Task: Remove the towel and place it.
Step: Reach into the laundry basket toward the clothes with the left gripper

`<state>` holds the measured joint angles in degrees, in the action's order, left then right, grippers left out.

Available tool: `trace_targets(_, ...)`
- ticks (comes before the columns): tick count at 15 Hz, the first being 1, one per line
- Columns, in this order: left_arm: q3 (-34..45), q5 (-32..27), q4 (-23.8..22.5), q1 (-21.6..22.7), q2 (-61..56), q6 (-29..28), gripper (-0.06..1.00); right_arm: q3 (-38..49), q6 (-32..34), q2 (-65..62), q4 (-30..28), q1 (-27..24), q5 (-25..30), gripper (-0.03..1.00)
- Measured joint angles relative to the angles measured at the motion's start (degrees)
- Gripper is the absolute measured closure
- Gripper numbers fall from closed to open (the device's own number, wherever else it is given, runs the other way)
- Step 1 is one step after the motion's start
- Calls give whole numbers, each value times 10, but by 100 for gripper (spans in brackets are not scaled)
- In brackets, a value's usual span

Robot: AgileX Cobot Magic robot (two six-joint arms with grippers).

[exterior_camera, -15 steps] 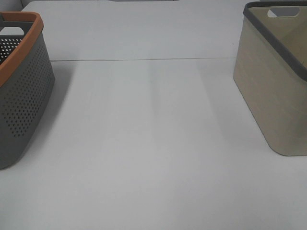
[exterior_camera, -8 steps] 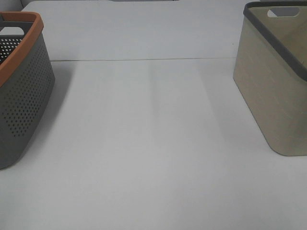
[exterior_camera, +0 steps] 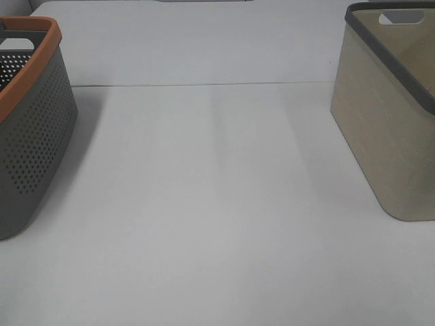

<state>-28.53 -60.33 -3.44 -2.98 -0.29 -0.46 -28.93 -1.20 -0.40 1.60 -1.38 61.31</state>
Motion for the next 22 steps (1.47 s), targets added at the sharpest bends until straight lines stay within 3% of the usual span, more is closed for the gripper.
trace_targets(22,0,0,15,0,0,0,18,0,0,0,0,0,0,35)
